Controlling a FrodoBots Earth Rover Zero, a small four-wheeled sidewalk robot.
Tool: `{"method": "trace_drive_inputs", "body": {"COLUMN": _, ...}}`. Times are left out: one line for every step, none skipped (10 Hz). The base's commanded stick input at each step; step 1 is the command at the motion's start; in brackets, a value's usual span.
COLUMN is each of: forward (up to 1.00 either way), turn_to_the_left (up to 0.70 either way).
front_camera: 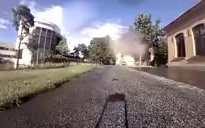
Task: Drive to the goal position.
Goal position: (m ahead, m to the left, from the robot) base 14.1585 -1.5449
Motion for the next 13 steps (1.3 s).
{"method": "trace_drive_inputs", "body": {"forward": 0.50, "turn_to_the_left": 0.00}}
{"method": "trace_drive_inputs", "body": {"forward": 0.50, "turn_to_the_left": 0.00}}
{"method": "trace_drive_inputs", "body": {"forward": 0.50, "turn_to_the_left": 0.00}}
{"method": "trace_drive_inputs", "body": {"forward": 0.50, "turn_to_the_left": 0.00}}
{"method": "trace_drive_inputs", "body": {"forward": 0.50, "turn_to_the_left": 0.00}}
{"method": "trace_drive_inputs", "body": {"forward": 0.50, "turn_to_the_left": 0.00}}
{"method": "trace_drive_inputs", "body": {"forward": 0.50, "turn_to_the_left": 0.00}}
{"method": "trace_drive_inputs", "body": {"forward": 0.50, "turn_to_the_left": 0.00}}
{"method": "trace_drive_inputs", "body": {"forward": 0.50, "turn_to_the_left": 0.00}}
{"method": "trace_drive_inputs", "body": {"forward": 0.50, "turn_to_the_left": 0.00}}
{"method": "trace_drive_inputs", "body": {"forward": 0.50, "turn_to_the_left": 0.00}}
{"method": "trace_drive_inputs", "body": {"forward": 0.50, "turn_to_the_left": -0.03}}
{"method": "trace_drive_inputs", "body": {"forward": 0.50, "turn_to_the_left": -0.18}}
